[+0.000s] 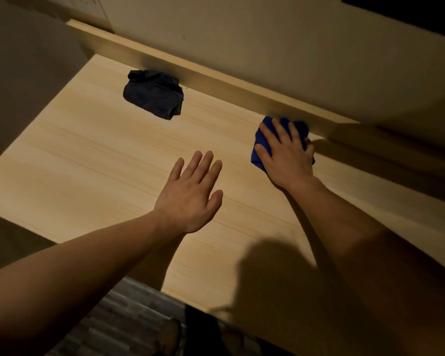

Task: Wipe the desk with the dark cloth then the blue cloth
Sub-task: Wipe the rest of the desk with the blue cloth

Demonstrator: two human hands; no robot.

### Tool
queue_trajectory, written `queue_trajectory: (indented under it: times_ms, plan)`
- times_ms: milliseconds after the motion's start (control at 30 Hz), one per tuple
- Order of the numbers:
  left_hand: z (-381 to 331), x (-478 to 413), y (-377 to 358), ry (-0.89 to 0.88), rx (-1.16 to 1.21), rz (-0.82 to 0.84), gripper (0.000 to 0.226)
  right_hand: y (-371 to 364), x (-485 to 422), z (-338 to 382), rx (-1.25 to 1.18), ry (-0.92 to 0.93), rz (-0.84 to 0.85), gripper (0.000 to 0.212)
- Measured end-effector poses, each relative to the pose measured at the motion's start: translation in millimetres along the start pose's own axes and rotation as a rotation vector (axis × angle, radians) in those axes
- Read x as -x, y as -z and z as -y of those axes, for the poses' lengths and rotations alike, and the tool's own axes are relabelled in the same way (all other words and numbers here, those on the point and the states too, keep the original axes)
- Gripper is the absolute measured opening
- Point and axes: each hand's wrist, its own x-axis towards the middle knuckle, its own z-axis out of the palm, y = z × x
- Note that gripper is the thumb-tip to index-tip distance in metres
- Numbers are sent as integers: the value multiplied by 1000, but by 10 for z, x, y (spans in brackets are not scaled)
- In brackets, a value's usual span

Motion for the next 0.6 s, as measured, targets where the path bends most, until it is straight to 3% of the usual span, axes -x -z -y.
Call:
queue_trajectory:
  times_ms: [600]
  plan:
    - [-31,7,28,-4,13,-17,72,-350,1736,599,-4,-5,6,64]
